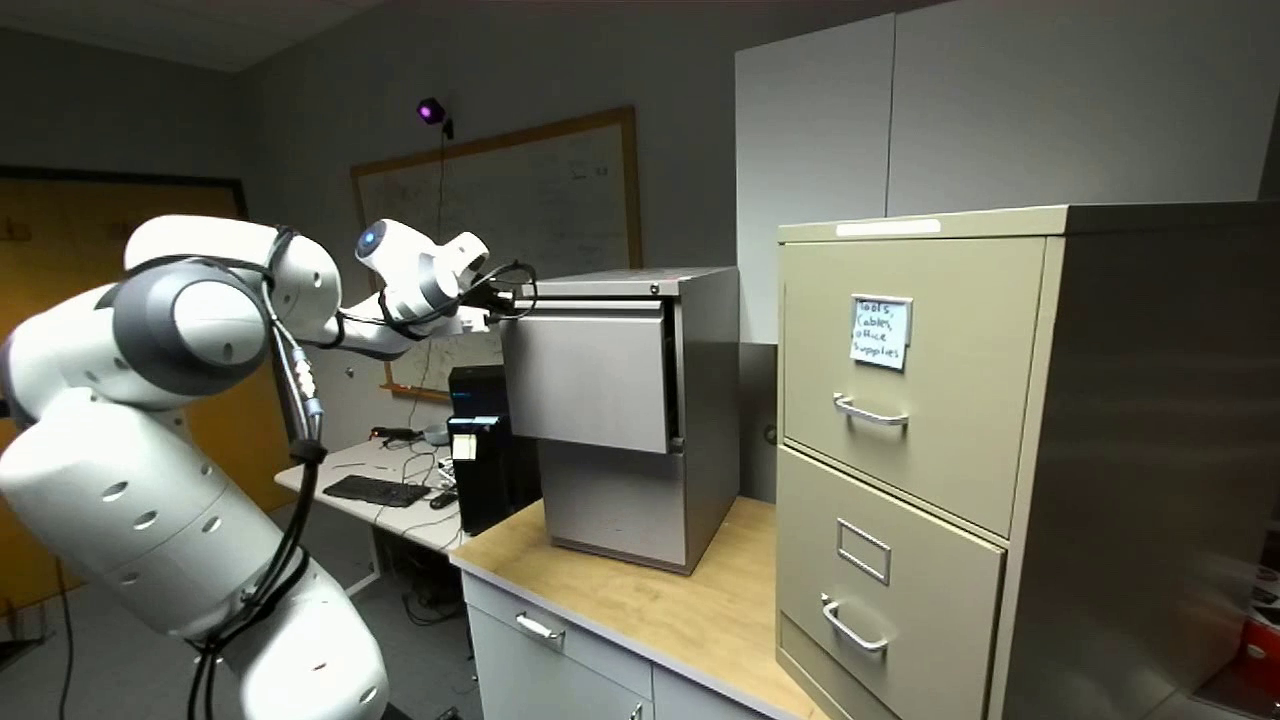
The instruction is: Close the top drawer
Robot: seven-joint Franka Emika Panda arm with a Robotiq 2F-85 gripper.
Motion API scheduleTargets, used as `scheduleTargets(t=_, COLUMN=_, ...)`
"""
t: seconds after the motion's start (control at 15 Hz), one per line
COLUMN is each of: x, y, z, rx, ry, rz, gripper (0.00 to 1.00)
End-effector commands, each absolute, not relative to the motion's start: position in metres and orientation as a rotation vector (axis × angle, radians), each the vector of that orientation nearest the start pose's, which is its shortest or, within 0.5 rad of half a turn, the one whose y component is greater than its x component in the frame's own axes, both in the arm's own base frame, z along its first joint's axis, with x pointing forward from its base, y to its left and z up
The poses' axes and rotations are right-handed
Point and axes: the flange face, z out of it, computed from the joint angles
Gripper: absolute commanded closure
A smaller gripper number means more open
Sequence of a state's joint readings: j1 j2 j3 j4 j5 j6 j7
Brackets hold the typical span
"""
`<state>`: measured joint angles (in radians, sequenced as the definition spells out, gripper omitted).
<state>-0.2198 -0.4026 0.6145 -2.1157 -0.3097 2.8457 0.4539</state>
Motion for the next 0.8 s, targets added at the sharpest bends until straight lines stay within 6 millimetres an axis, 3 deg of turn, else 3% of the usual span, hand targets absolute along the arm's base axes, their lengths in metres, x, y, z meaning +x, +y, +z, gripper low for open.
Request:
scheduleTargets(t=0.0, x=0.496, y=0.264, z=0.677, rx=-2.639, ry=-0.385, rz=-1.621, gripper=1.0)
scheduleTargets(t=0.53, x=0.561, y=0.271, z=0.678, rx=-2.692, ry=-0.427, rz=-1.529, gripper=1.0)
scheduleTargets(t=0.73, x=0.563, y=0.279, z=0.684, rx=-2.748, ry=-0.428, rz=-1.48, gripper=1.0)
